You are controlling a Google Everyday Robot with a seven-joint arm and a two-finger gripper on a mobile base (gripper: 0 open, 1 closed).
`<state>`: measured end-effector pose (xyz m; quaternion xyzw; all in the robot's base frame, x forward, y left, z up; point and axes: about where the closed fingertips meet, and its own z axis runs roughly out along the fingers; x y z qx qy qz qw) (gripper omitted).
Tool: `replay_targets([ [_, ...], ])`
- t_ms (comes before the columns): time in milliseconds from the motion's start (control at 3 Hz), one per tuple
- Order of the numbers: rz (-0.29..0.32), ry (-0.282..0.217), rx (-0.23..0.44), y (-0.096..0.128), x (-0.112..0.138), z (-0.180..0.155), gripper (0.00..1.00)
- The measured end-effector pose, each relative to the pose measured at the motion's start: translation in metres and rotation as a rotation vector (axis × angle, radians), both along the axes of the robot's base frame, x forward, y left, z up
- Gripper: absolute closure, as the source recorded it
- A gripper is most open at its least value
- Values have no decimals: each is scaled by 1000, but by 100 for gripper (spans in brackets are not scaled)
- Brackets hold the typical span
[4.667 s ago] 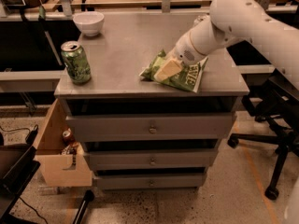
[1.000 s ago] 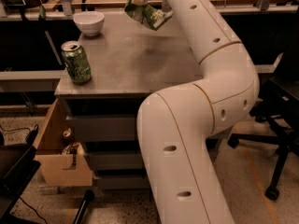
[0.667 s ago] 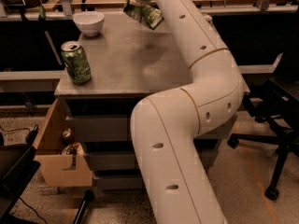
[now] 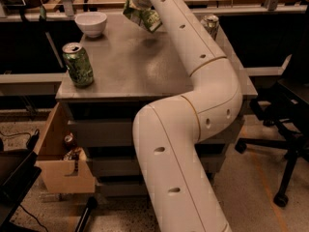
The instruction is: Move green jalapeno chip bag near white bowl
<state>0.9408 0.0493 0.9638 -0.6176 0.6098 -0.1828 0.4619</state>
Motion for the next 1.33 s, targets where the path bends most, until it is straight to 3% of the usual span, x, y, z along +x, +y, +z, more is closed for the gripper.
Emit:
replay_targets([
  [1000,5,15,-5,6,2,-12,15],
  [1333,7,19,-6,8,3,-16,0],
])
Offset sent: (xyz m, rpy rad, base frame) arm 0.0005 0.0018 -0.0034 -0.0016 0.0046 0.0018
